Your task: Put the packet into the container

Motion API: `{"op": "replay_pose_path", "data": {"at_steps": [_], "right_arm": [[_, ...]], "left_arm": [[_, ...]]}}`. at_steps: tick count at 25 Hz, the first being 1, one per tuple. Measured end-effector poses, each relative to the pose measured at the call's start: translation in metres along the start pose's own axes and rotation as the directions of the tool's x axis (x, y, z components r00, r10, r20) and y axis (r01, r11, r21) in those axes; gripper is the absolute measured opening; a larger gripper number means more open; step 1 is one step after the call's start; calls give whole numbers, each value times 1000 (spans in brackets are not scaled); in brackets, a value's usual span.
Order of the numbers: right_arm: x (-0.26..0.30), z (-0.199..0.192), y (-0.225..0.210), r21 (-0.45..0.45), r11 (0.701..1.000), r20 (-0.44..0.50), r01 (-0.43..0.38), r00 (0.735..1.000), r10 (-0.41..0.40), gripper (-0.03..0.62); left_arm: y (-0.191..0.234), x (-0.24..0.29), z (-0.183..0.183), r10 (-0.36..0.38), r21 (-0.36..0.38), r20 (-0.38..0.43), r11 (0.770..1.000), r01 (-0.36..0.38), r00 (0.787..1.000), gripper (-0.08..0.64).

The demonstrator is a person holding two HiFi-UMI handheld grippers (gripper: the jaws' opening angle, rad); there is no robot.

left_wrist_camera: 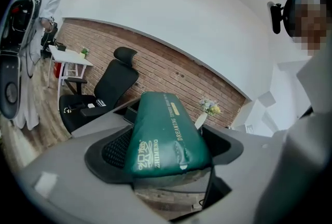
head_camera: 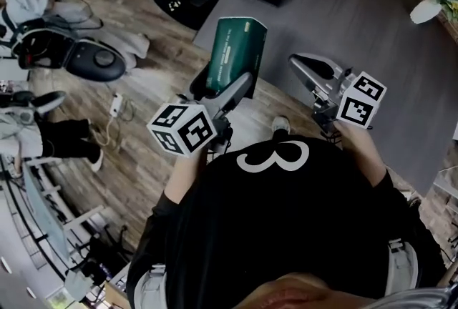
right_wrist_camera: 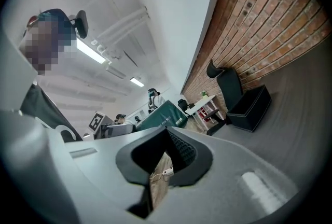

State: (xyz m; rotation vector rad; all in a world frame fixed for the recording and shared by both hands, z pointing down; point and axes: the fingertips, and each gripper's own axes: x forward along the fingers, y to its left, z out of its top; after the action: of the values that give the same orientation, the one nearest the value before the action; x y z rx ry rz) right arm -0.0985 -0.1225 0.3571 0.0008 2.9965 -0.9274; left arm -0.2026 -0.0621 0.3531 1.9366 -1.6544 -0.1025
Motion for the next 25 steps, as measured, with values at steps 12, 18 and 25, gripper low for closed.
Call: {"op": "replay_pose_path", "data": {"at_steps": [12,18,25], "right_arm": [[5,58,-53,-16,992,80,122,989,-120,-3],[-2,73,-74,8,972,146,235,961,-234,-3],[-12,84,-97,49,936,206,348,914,-351,-3]], "left_arm": [[10,83,76,-78,98,0,992,78,997,439],[11,123,108,-114,242,-8,964,113,993,437],[23,176,131,-206,257,-54,943,213,977,437]]}}
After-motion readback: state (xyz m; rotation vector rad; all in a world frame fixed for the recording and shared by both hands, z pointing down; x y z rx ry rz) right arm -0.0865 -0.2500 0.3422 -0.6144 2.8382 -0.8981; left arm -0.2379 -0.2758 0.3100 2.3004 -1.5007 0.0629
